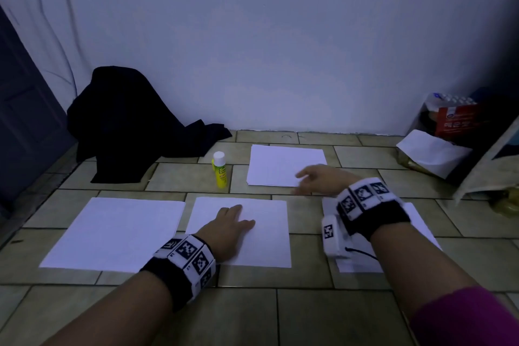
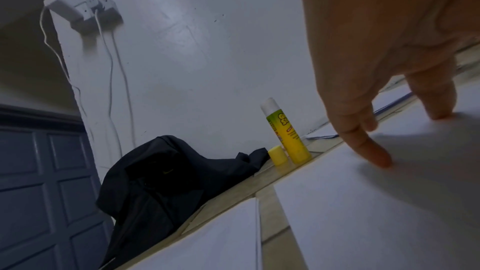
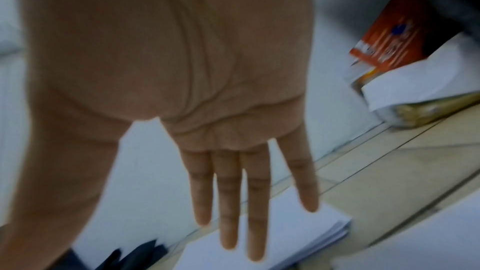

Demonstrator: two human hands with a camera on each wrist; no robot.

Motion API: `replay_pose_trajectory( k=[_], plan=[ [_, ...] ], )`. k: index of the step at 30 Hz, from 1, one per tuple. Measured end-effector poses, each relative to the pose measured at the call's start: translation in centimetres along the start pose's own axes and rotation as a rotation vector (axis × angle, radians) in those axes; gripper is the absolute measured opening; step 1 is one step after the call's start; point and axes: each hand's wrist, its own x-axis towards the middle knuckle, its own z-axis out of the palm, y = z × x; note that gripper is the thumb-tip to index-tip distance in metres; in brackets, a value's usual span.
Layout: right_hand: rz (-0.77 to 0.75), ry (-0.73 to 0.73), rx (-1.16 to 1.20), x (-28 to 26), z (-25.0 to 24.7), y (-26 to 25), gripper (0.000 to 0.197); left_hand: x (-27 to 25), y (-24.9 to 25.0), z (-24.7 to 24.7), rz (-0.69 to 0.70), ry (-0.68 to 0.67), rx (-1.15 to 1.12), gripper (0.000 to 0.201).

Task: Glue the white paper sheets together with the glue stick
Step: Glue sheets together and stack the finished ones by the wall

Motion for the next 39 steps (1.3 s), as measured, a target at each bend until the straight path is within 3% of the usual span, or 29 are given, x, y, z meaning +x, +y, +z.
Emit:
replay_pose_trajectory(
  k=[5,13,17,21,26,28,32,36,39],
  plan=[
    [-0.132,0.097,0.086,5.4,2.6,-5.5,0.041,0.3,0.2,0.0,-0.014,-0.059,0.053,0.068],
    [-0.247,0.177,0.175,10.0,5.3,-11.6,0.055,0.9,-0.7,0.3,-0.013,-0.112,0.086,0.067],
    [-0.287,0.242,0.086,10.4,5.3,-12.7,0.039,1.0,-0.8,0.2,-0.011,-0.116,0.099,0.063],
    [-0.294,0.251,0.148,10.1,4.8,-12.0,0.038,1.3,-1.0,0.5,-0.008,-0.133,0.126,0.068],
    [-0.271,0.061,0.258,7.8,2.7,-8.5,0.055,1.2,-1.2,0.6,0.008,-0.127,0.156,0.074],
    [-0.216,0.089,0.183,6.6,1.5,-6.7,0.057,1.0,-0.9,0.5,0.000,-0.127,0.158,0.074],
    [-0.087,0.229,0.246,4.4,-0.7,-3.5,0.076,0.7,0.5,0.1,-0.036,-0.076,0.157,0.072],
    [-0.023,0.183,0.371,3.1,-0.4,-2.4,0.063,0.7,1.7,-0.5,-0.067,0.019,0.144,0.071],
    [-0.031,0.269,0.393,2.8,0.8,-2.5,0.048,0.8,2.3,-0.3,-0.105,0.040,0.112,0.074]
  ],
)
